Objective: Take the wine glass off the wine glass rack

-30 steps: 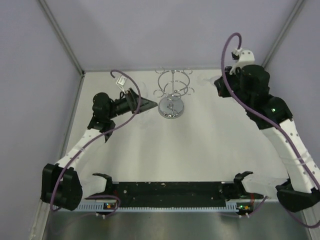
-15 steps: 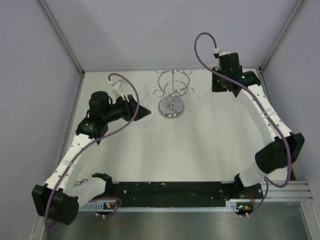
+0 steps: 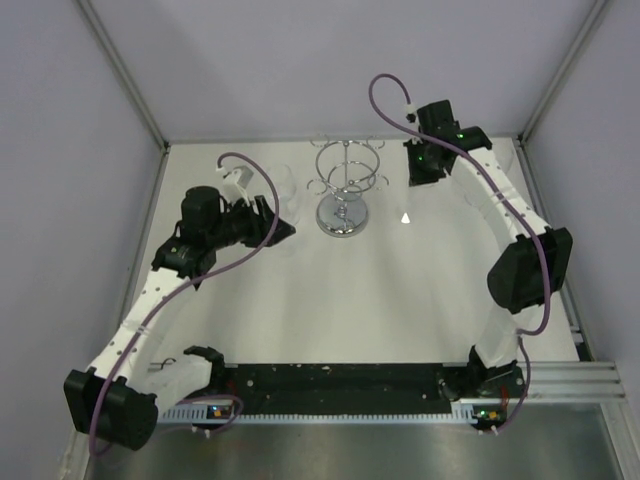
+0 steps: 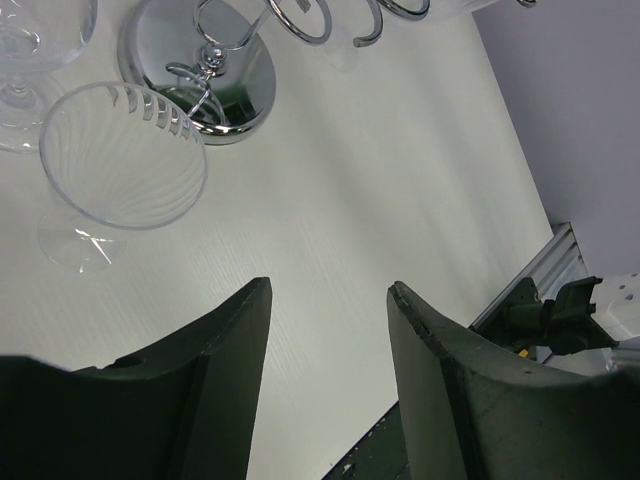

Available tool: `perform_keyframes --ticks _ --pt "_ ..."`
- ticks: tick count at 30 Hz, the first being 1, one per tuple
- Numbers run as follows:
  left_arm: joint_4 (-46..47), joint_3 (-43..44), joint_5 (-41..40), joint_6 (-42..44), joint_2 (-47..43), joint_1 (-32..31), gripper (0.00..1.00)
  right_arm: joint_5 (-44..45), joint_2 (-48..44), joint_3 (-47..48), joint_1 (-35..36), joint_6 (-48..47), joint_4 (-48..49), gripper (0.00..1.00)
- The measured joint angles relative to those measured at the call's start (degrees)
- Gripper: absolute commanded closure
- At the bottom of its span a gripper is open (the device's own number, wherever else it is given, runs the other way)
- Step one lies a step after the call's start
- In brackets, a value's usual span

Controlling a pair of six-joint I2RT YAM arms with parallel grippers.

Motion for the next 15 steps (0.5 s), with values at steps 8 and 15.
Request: perform_keyframes --ticks 8,15 --pt "-0.5 -0.2 0.0 0.3 -0.2 0.0 0.45 -1.6 2.2 2.1 0.0 -0.9 -2.7 1.0" --pt "-0.5 -0.3 0.0 0.2 -0.6 0.0 0.45 -1.7 2.5 2.5 0.0 -1.5 -3.8 0.92"
